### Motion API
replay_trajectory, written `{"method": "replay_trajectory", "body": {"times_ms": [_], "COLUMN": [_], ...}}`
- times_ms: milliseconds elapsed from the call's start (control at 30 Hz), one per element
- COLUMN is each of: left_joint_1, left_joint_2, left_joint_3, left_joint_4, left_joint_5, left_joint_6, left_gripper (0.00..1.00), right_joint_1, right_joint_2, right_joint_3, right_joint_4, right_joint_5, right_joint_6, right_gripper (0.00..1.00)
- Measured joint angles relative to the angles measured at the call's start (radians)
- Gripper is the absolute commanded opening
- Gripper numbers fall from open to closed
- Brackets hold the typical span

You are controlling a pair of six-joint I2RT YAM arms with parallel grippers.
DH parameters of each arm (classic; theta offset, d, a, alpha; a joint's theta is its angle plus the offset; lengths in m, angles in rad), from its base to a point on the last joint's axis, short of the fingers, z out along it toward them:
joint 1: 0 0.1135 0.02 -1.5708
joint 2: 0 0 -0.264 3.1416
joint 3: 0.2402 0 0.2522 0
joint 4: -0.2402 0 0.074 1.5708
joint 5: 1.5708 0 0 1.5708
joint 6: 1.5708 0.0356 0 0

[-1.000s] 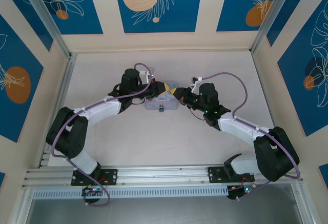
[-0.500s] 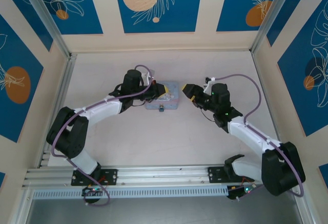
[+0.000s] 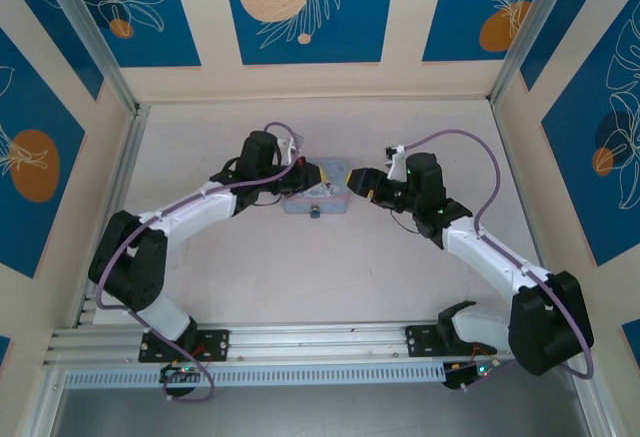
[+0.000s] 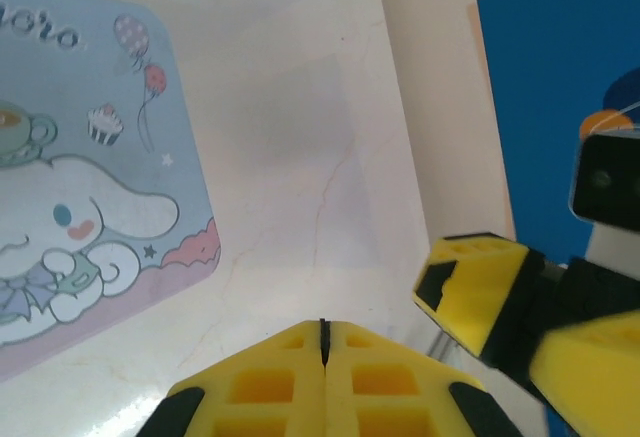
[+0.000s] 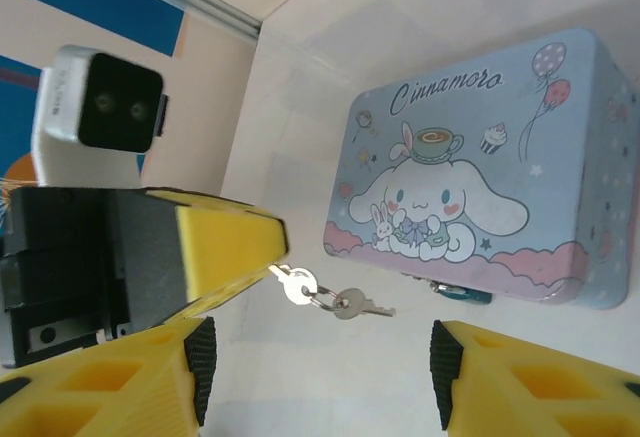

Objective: Unlock the padlock with the key

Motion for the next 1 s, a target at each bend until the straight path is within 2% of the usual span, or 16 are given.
{"method": "replay_trajectory", "body": {"times_ms": [233, 333, 433, 800, 1000], "left_joint_1": [0.000, 0.000, 0.000, 0.000, 0.000], "left_joint_2": [-0.046, -0.046, -0.046, -0.046, -0.046], "left_joint_3": [0.015, 0.015, 0.015, 0.013, -0.011], "left_joint_4": [-0.013, -0.008, 0.005, 0.085, 0.135], "left_joint_5": [-0.016, -0.018, -0.019, -0.065, -0.087], "left_joint_6": [0.209, 0.254, 0.282, 0.358, 0.380], "left_gripper": [0.00, 0.00, 0.00, 0.00, 0.00], "right_joint_1": [-0.058, -0.061, -0.061, -0.020, 0.026], "right_joint_2": [0.097, 0.125, 0.132, 0.139, 0.184], "right_joint_3": [-0.015, -0.021, -0.026, -0.033, -0.042], "right_joint_4": [0.178, 0.235, 0.270, 0.290, 0.299], "right_joint_5": [-0.130, -0.162, -0.179, -0.179, -0.129], "right_joint_6": [0.219, 0.319, 0.406, 0.692, 0.846], "right_gripper": [0.61, 0.61, 0.66, 0.68, 0.68]}}
